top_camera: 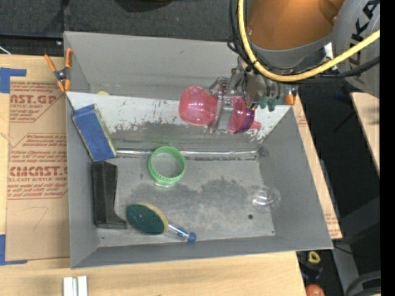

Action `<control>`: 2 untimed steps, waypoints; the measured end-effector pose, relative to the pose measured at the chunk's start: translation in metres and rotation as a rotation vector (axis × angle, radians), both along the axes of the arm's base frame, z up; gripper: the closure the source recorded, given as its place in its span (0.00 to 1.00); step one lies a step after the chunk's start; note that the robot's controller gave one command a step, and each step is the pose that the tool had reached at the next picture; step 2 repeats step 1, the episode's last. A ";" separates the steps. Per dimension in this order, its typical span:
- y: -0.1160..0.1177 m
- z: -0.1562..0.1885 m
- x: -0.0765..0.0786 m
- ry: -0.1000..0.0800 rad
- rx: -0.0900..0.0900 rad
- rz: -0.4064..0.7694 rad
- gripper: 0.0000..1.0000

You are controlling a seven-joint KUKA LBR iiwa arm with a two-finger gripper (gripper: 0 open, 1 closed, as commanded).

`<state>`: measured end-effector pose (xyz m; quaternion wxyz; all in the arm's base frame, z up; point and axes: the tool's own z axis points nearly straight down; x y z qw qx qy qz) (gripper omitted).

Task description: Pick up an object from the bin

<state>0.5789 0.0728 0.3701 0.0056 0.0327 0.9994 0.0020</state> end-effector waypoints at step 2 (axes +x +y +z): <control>0.006 -0.011 0.002 -0.020 0.003 0.042 0.00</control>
Offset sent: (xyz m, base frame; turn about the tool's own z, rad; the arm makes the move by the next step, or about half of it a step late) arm -0.0327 0.0118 0.0214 -0.1268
